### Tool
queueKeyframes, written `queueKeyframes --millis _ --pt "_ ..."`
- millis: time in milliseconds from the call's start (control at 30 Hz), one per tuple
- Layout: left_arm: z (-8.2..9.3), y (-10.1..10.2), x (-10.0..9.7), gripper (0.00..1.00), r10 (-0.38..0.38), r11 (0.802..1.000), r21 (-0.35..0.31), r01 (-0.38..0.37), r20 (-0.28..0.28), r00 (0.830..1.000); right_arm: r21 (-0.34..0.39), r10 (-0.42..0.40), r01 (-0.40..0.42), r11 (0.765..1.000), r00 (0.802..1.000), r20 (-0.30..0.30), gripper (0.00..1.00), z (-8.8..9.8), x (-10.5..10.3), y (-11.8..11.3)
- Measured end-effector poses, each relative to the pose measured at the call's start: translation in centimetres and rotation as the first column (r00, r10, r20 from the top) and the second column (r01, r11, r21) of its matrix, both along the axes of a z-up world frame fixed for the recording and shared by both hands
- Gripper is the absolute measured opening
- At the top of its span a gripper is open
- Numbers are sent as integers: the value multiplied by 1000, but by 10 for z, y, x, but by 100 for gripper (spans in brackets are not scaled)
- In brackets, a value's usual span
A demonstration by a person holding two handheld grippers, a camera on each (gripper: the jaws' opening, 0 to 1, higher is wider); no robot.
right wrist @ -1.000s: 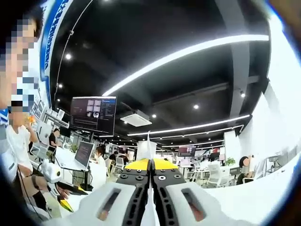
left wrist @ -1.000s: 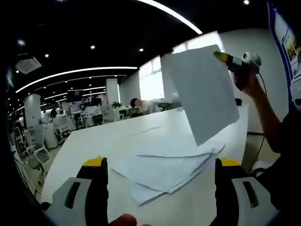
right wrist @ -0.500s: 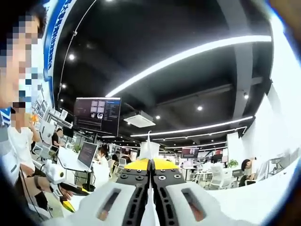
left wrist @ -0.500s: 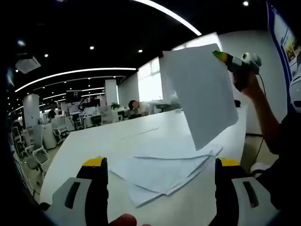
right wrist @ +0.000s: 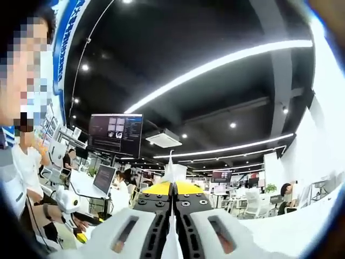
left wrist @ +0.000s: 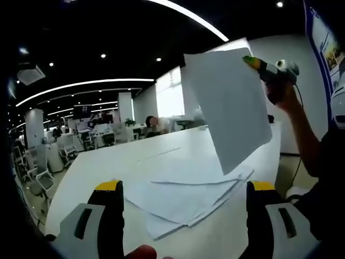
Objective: Organize the stack of printing papers by aligning and flattening the scattered papers on the table
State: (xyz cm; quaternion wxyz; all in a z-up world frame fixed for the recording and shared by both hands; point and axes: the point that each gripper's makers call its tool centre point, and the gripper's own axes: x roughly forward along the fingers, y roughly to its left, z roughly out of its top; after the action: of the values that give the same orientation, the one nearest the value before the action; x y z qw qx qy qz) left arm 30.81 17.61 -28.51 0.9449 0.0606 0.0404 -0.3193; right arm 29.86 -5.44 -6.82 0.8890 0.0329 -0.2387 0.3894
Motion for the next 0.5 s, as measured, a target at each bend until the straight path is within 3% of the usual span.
queueKeyframes --millis 333,433,500 --pt "1 -4 -2 97 -10 1000 2 10 3 1000 62 96 -94 994 995 -34 0 2 -4 -1" --pt "8 -9 -6 97 -47 998 -52 47 2 999 86 132 -127 988 990 -46 0 3 -6 0" --pt "7 -9 -6 97 -46 998 -44 46 3 999 95 146 -141 985 988 -52 0 2 -7 0"
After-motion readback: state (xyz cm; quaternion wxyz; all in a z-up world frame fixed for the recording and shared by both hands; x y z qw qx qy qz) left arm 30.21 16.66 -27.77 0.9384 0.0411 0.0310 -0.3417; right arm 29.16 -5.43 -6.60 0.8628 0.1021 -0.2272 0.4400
